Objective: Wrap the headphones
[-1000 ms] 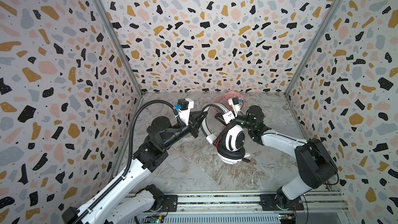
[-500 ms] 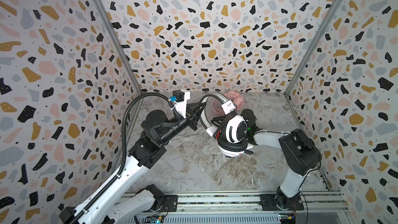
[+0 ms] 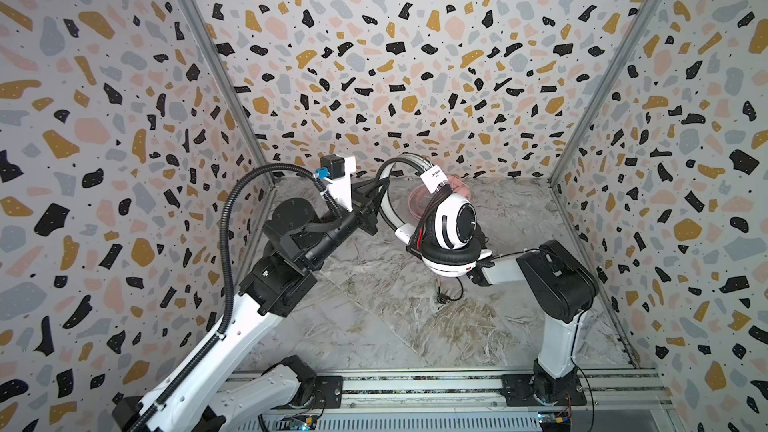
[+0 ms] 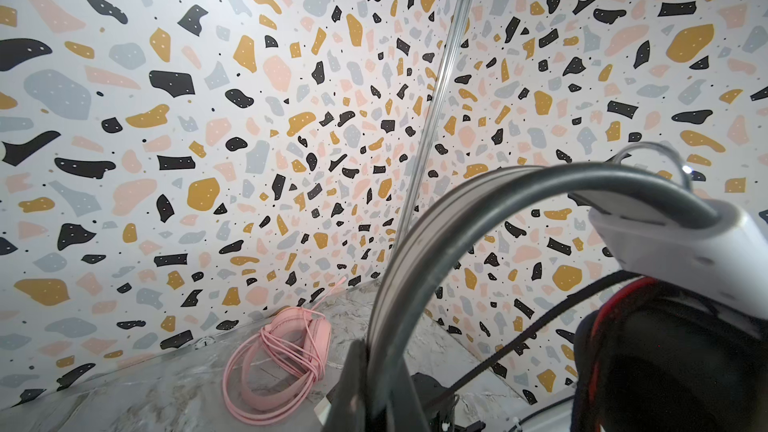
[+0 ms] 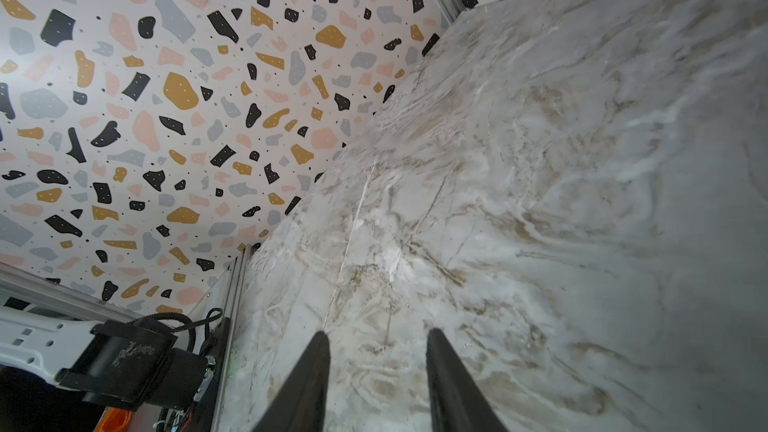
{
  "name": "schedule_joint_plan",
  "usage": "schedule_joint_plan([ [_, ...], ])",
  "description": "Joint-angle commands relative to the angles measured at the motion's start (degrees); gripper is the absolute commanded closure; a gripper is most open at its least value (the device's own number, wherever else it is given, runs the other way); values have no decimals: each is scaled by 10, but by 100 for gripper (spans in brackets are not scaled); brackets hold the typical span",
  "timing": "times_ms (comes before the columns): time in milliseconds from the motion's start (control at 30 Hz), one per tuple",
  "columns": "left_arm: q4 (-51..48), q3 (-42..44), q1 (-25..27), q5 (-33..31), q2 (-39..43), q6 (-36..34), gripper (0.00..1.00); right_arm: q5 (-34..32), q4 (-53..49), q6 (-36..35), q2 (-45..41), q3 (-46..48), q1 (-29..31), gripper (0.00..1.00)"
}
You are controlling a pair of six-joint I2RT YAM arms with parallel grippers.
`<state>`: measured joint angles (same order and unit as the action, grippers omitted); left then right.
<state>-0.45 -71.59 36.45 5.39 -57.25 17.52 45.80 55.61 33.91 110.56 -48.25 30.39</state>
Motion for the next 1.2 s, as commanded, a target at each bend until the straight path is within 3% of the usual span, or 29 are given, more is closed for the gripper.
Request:
schedule_joint_plan([
  [0,63,-41,-5,-9,2,37,100,-14,-6,-14,-11,2,3,62],
  [133,52,-66,-13,-54,-11,62,100,-47,-34,-26,-20,14,5,70],
  [267,0,-118,-32,-114,-36,100,100,-60,-18,-8,-17,30,5,90],
  [367,4,-121,-38,-181,-39,111,100,-61,-1,9,-17,42,9,97],
  [633,17,-110,-131,-271,-63,254,100,-69,-17,2,-55,83,30,98],
  [800,52,-46,-192,-317,-88,367,100,-75,-32,-2,-108,125,60,98],
  [967,52,-10,-199,-472,-116,372,100,-126,-159,-76,-198,125,113,99],
  [1167,56,30,-201,-544,-126,402,100,-202,-404,-200,-311,61,174,98],
])
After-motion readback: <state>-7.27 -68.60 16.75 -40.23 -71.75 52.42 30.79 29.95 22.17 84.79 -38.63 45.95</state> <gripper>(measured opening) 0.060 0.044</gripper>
